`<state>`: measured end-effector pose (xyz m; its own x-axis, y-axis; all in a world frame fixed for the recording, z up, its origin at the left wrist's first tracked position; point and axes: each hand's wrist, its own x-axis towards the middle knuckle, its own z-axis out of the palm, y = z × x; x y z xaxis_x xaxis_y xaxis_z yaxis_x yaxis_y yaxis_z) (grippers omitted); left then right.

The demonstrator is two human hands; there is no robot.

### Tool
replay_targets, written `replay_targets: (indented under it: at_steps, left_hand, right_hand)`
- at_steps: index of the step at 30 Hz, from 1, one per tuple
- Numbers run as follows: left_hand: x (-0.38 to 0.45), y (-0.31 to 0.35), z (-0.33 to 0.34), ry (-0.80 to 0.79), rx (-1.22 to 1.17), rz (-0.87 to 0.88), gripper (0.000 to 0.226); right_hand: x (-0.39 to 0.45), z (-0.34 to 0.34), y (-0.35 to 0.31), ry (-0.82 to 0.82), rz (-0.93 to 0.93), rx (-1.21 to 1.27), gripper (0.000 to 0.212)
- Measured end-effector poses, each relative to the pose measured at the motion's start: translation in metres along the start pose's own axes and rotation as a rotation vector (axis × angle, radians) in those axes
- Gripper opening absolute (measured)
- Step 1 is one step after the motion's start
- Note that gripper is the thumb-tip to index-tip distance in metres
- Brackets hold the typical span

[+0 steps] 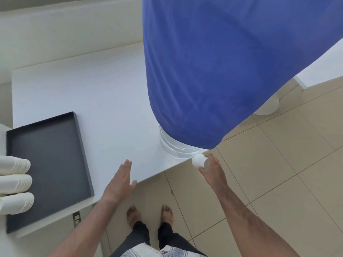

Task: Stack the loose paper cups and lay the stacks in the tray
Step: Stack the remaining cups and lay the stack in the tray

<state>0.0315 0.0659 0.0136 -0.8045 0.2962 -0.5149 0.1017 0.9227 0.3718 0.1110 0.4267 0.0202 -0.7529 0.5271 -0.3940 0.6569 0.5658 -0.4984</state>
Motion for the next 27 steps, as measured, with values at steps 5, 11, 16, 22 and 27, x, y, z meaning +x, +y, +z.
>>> replay_targets:
  at_steps: [5, 11, 16, 22, 27]
  left_hand:
    - [-0.011, 0.008, 0.006, 0.024, -0.1, -0.019, 0.081]
    - [-0.032, 0.031, 0.007, 0.106, -0.246, 0.051, 0.084]
    - [-0.059, 0.051, 0.001, 0.216, -0.134, 0.356, 0.101]
    - [-0.071, 0.048, -0.014, 0.351, 0.02, 0.436, 0.084]
    - [-0.087, -0.005, -0.022, 0.657, -0.062, 0.264, 0.059]
  right_hand:
    - [-0.015, -0.014, 0.013, 0.074, 0.033, 0.102, 0.056]
    - [-0.062, -0.031, 0.03, 0.086, 0.091, 0.422, 0.048]
    - [-0.095, -0.017, -0.003, -0.06, -0.065, 0.371, 0.056]
    - [-0.111, 0.031, -0.108, -0.293, -0.383, 0.221, 0.052]
    - [-0.132, 0.069, -0.192, -0.406, -0.581, 0.111, 0.057]
